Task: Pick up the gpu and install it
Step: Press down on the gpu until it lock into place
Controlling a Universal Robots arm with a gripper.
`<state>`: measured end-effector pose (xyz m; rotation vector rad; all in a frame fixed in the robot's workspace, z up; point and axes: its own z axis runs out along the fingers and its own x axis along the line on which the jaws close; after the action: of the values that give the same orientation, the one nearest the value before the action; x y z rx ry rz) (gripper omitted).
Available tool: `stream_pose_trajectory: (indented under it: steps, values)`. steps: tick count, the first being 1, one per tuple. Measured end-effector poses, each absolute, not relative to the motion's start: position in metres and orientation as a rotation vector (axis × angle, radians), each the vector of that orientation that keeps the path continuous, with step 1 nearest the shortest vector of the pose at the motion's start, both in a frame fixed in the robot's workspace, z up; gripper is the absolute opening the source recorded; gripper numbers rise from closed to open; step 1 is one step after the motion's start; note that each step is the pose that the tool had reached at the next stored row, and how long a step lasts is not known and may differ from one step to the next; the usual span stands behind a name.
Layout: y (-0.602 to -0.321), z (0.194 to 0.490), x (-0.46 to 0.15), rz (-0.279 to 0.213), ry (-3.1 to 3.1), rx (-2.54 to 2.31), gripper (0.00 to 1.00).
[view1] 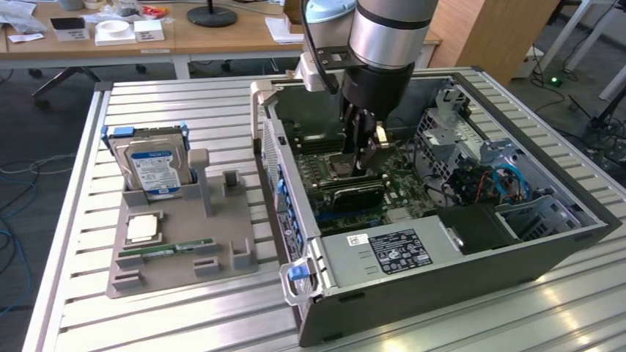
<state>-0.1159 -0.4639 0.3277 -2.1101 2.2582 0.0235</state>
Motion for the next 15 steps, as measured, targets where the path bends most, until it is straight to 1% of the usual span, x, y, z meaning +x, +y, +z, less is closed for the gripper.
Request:
stream_pose_trajectory:
  steps: [4,5,6,9,10,12,13,14,15]
  values:
    - [-0.4640,0.3278,-0.1159,0.023,2.258,-2.110,0.50]
    - [-0.4640,0.3278,-0.1159,0.023,2.258,-2.110,0.44]
    - [-0.4639,0.3278,-0.1159,0.023,2.258,-2.110,0.44]
    - [-0.4640,0.3278,-0.1159,0.023,2.258,-2.110,0.26]
    - [-0.4640,0.3278,-0.1159,0.023,2.258,-2.110,0.26]
    - [-0.4640,0.3277,-0.1159,0.023,2.258,-2.110,0.15]
    - [-0.4639,0.3278,-0.1159,0.023,2.258,-2.110,0.15]
    - [-0.4639,0.3278,-0.1159,0.023,2.258,-2.110,0.11]
    - [-0.4639,0.3278,-0.1159,0.023,2.258,-2.110,0.11]
